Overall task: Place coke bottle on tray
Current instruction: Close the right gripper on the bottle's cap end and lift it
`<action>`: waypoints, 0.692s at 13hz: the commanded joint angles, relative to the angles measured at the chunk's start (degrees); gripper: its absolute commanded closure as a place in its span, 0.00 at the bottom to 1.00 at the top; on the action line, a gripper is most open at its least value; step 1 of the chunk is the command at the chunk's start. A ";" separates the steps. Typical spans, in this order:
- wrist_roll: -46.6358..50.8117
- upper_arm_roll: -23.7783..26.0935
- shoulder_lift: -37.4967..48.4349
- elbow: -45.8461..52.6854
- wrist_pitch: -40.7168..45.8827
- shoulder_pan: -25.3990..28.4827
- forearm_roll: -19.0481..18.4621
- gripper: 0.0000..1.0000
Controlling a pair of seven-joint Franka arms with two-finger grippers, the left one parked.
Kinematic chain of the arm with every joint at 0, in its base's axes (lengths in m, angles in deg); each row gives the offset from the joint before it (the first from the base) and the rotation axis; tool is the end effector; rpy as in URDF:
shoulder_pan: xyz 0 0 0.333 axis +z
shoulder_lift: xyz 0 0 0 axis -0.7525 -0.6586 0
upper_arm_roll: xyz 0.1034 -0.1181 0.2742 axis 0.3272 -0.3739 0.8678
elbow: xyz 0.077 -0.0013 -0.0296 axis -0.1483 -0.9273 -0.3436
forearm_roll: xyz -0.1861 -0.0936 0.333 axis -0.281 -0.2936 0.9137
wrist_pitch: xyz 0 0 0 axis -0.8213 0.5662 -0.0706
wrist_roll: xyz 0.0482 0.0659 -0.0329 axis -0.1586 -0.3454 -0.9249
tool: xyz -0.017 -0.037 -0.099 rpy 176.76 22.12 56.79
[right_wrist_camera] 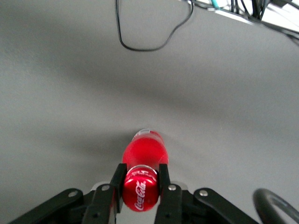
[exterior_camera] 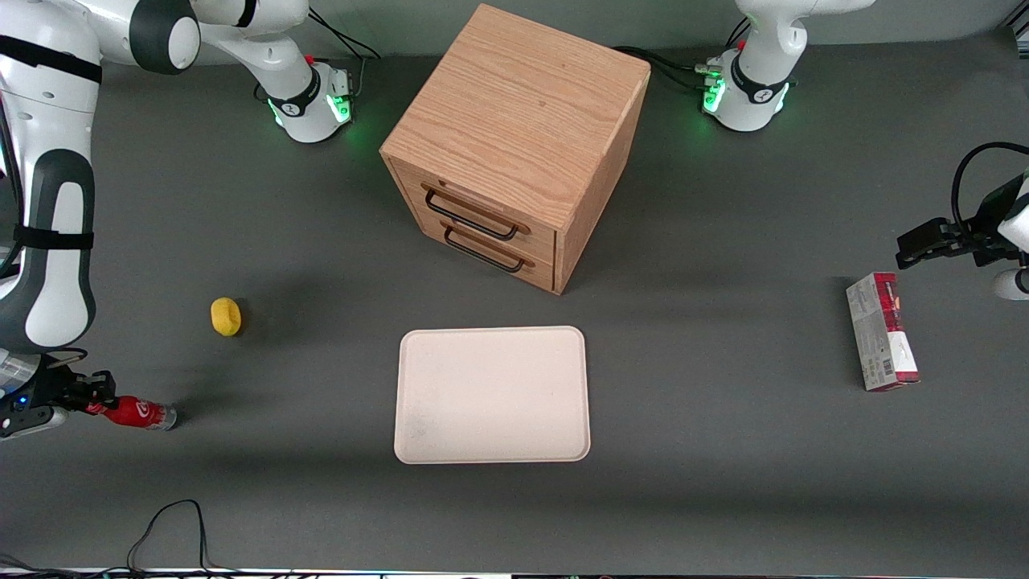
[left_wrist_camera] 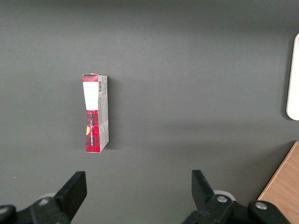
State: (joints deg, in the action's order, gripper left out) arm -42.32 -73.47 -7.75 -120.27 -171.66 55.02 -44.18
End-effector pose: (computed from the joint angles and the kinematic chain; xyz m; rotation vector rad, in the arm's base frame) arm 0.6944 -0.2080 0.3449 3.0518 0.4238 0.2530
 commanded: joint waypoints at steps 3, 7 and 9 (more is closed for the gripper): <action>6.67 -0.96 1.59 11.91 18.39 0.81 -3.13 0.87; 18.19 -0.08 2.83 25.09 36.33 3.10 -8.69 0.86; 21.19 2.02 2.83 31.51 41.96 3.19 -10.01 0.86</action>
State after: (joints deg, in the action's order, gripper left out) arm -25.25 -73.16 -4.31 -95.68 -135.05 58.47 -52.25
